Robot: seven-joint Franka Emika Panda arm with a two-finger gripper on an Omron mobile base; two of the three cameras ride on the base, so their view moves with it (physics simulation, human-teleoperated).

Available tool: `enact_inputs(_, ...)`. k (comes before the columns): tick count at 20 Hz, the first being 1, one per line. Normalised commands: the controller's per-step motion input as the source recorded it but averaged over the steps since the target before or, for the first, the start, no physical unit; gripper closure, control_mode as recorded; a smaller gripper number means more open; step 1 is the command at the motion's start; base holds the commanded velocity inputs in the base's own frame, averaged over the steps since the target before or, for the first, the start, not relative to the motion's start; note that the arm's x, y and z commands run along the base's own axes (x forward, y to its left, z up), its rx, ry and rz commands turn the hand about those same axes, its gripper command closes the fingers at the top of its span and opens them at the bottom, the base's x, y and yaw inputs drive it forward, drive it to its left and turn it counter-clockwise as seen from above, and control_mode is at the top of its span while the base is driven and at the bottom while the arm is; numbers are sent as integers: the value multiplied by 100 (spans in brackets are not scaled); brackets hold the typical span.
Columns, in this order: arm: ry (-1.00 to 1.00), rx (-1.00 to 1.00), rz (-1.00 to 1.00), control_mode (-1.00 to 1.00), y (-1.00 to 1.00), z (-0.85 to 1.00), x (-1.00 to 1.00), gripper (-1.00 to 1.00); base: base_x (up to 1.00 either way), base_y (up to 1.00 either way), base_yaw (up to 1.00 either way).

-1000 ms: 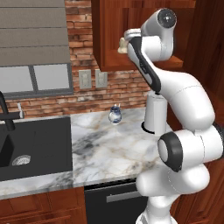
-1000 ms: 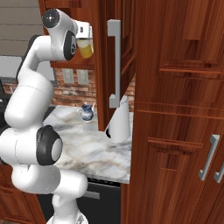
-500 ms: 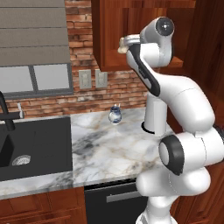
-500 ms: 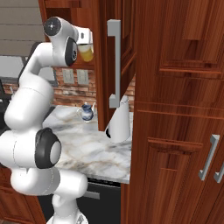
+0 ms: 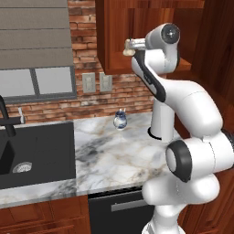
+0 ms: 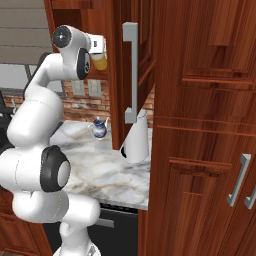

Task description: Pick the mustard and condiment bottle from the counter and place them in the cabinet.

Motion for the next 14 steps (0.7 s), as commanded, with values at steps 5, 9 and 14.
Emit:
enact_inputs(5,-2,0,0,-100,0,-4,17,100,0,0,0)
enact_inputs(9,4,0,0,-100,0,17,14,100,0,0,0)
enact_inputs(14,6,0,0,-100,0,47,5,100,0,0,0)
